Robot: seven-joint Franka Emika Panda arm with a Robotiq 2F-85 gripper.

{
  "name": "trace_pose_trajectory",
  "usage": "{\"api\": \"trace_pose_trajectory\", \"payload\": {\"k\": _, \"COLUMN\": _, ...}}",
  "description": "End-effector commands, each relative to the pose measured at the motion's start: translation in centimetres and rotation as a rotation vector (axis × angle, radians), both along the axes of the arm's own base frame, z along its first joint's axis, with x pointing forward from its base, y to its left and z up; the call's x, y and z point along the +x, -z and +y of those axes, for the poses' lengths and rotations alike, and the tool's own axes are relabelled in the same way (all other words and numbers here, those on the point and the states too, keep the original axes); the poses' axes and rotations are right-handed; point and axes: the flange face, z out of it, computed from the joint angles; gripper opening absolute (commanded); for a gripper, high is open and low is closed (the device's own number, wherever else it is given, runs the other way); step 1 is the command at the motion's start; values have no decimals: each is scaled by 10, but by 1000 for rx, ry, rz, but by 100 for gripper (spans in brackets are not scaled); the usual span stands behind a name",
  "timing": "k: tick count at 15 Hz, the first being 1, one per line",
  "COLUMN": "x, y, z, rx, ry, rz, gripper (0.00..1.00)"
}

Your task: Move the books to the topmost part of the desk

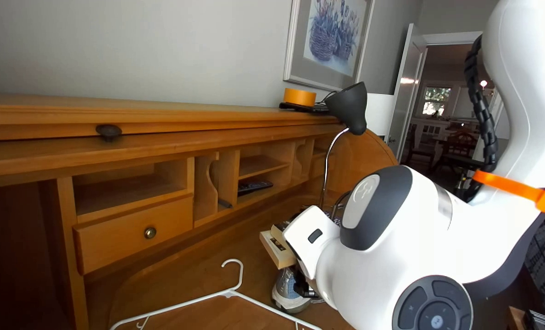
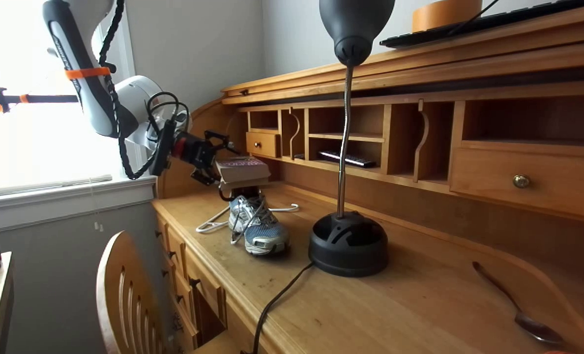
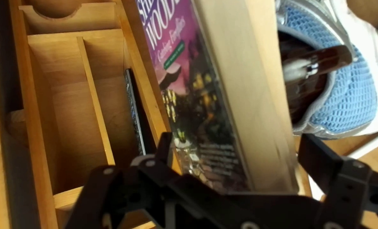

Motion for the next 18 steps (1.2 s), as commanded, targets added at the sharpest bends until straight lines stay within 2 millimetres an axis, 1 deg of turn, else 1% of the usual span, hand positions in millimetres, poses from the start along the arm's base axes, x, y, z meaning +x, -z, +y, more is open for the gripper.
{"api": "trace_pose_trajectory", "payload": {"k": 1, "x": 3, "y": 5, "z": 2, "rx": -24, "ry": -46, "rz": -29, "gripper": 100}}
{"api": "trace_pose_trajectory", "payload": {"k": 6, "x": 6, "y": 6, "z": 1, "rx": -51, "ry": -91, "rz": -38, "gripper": 100}}
{"api": "trace_pose_trajectory", "payload": {"k": 13, "x": 8, "y": 13, "z": -6, "rx": -60, "ry": -30, "rz": -17, "gripper": 100}}
{"api": "trace_pose_trajectory", "payload": {"k": 14, "x": 9, "y": 14, "z": -7, "rx": -62, "ry": -24, "rz": -16, "gripper": 75}}
{"api": "trace_pose_trajectory", "payload": {"k": 15, "x": 10, "y": 15, "z": -8, "rx": -64, "ry": -19, "rz": -16, "gripper": 74}}
{"api": "trace_pose_trajectory", "payload": {"k": 18, "x": 14, "y": 17, "z": -9, "rx": -65, "ry": -10, "rz": -15, "gripper": 50}}
